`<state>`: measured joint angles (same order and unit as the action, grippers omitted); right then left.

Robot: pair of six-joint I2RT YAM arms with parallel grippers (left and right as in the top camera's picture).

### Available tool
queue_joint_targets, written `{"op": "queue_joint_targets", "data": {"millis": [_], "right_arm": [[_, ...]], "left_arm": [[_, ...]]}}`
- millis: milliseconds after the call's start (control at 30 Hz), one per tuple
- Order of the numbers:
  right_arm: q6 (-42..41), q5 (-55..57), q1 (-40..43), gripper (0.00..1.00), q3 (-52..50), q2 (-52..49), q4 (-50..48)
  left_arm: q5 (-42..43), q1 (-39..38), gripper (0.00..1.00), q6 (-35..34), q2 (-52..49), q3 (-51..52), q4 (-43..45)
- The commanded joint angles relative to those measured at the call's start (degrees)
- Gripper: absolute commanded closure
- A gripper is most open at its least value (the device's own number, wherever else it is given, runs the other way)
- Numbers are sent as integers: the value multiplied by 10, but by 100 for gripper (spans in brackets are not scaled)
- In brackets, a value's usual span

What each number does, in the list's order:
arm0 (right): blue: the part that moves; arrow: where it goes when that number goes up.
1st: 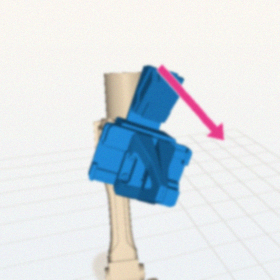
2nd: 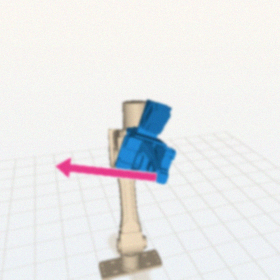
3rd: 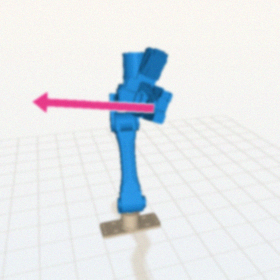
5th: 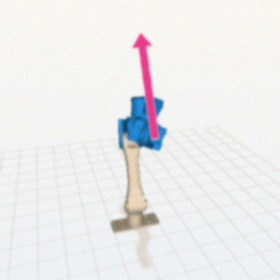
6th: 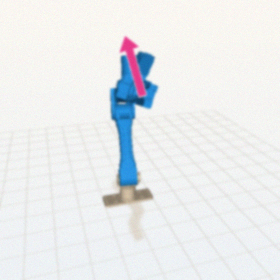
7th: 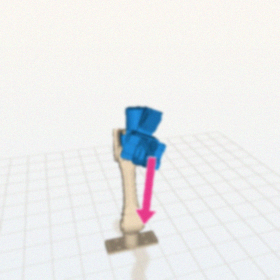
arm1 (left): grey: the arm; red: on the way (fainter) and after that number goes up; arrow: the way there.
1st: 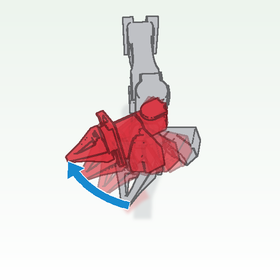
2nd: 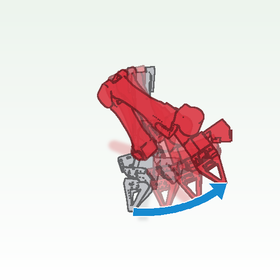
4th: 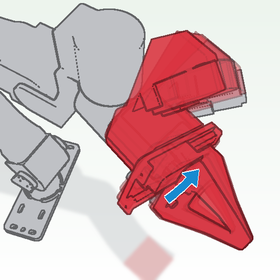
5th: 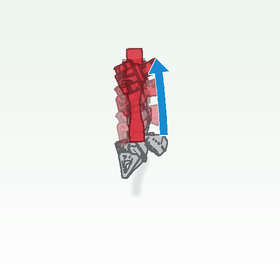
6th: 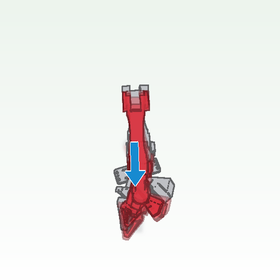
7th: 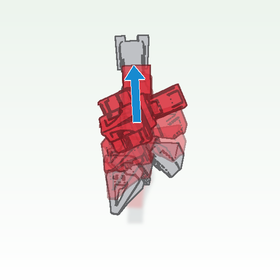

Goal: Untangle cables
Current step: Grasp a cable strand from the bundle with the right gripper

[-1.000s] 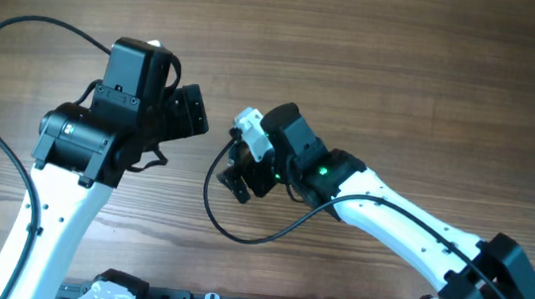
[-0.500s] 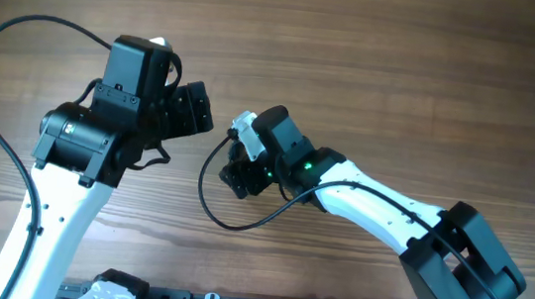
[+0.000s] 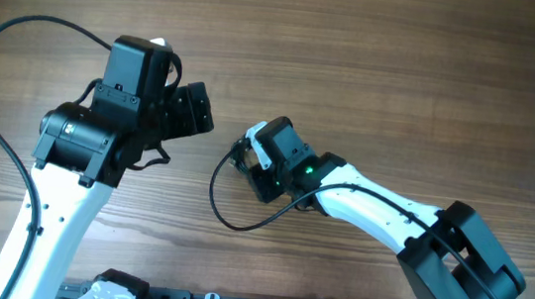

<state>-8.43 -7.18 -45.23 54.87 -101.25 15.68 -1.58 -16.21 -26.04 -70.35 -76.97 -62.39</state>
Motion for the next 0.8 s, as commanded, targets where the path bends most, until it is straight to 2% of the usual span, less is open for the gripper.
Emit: {"op": "queue_joint_targets", "data": {"millis": [0, 133, 300, 467, 533, 700, 767], "right_arm": [[-37, 7, -2, 95, -4, -13, 1], [-68, 7, -2, 96, 16, -3, 44], [-63, 8, 1, 96, 100, 38, 179], [-42, 4, 1, 96, 244, 63, 345], [3, -34, 1, 96, 298, 63, 400], [4, -32, 3, 96, 320, 63, 425], [-56, 48, 3, 96, 321, 63, 425]], "left_arm": [[7, 3, 12, -2, -2, -7, -3], [7, 3, 11, -1, -2, -7, -5], [7, 3, 10, -1, -2, -7, -7], [7, 3, 9, -1, -2, -7, -17], [7, 3, 9, -1, -2, -7, -18], [7, 3, 8, -1, -2, -7, -18], [7, 3, 8, -1, -2, -7, -18]]}}
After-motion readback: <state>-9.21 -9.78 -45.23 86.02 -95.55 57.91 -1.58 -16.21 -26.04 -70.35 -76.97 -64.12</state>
